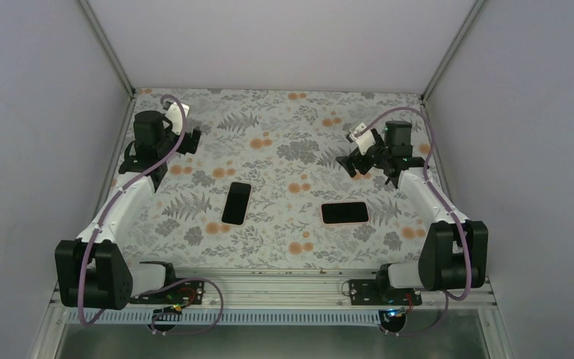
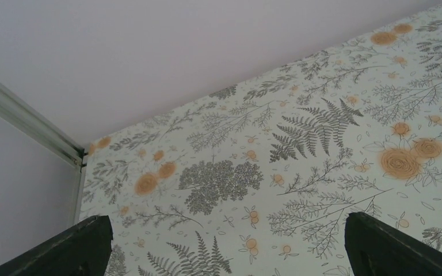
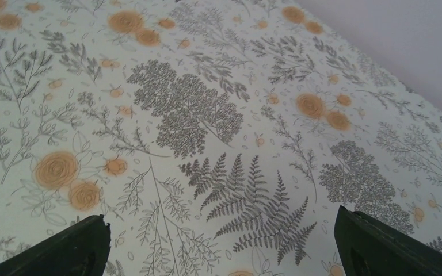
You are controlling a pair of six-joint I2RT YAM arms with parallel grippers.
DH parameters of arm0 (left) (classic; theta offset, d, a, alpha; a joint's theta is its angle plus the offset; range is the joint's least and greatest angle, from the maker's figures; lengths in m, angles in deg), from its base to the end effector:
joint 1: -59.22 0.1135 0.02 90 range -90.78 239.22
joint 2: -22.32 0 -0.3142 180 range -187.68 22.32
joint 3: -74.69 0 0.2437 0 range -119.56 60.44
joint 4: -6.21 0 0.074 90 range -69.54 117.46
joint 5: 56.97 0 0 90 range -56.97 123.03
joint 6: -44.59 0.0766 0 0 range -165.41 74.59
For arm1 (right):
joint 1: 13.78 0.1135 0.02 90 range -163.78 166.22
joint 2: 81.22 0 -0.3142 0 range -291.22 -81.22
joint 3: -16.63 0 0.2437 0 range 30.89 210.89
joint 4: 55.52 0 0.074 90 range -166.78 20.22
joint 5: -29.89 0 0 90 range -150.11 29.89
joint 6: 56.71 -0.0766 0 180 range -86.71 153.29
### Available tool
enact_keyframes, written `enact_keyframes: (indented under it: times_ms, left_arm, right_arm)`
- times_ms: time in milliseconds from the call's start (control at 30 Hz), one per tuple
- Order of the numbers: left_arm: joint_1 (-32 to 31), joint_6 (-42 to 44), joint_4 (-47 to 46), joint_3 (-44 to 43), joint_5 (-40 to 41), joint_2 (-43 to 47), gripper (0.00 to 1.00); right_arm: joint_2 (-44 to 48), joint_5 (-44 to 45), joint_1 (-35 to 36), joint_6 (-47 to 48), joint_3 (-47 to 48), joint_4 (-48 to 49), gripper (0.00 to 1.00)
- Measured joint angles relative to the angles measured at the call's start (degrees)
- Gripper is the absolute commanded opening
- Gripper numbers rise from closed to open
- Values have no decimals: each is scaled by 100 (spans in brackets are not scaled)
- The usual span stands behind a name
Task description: Take the phone out of the phone case
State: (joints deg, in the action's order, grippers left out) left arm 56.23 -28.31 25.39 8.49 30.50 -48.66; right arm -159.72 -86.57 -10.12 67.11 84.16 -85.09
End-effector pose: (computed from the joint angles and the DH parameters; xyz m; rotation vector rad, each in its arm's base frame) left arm 0.2974 -0.0189 0.3291 0.3753 1.9547 0.1152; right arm 0.3022 0.0535 0.2823 -0.9277 1.9967 0.2346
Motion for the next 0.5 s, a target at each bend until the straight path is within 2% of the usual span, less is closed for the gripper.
enact_keyframes:
  times_ms: [333, 500]
  left_arm:
    - [0, 190, 181, -186, -109, -4, 100]
    - [0, 529, 286, -184, -103, -4, 100]
  right_arm:
    - [0, 35, 92, 459, 7, -361, 100]
    - [2, 365, 640, 634, 7, -433, 100]
